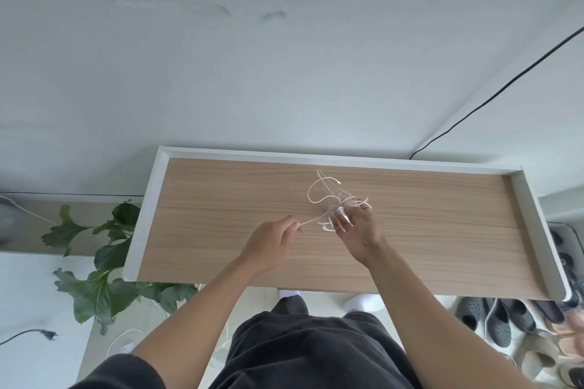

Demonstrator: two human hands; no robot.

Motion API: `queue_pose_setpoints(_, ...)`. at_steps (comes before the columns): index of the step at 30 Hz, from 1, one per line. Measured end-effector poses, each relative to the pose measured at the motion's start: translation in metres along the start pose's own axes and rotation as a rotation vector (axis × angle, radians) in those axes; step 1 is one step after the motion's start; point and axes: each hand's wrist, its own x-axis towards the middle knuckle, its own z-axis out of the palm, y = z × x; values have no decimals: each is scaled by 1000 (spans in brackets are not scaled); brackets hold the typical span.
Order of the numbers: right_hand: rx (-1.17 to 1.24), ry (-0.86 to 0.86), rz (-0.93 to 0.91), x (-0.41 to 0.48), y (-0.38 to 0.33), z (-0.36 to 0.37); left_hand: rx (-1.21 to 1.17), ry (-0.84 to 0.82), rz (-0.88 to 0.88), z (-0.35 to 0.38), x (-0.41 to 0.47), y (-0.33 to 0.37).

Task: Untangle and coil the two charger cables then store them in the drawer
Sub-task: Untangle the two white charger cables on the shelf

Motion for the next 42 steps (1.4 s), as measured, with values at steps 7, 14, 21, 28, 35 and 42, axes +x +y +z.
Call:
queue_pose_setpoints(7,41,-33,-81,-1,-22,5,52,-91,-53,-27,-4,-23)
queue_pose_setpoints(14,-285,92,-229,-2,-22,16,119,-161,-140,-46,7,-36)
queue_pose_setpoints(21,-694,160,-263,-8,-22,20,-11,-216,-241,-42,7,-27)
queue_pose_setpoints(28,-945,178,-21,-7,-10,22,-285,-171,-201,-24,21,16)
queue_pose_setpoints(35,-849,-143,207,-15,3,20,-190,-343,-35,-19,17,20)
queue_pose_setpoints(42,-169,26,176,9,-5,15,-137,-518,-63,-41,1,21)
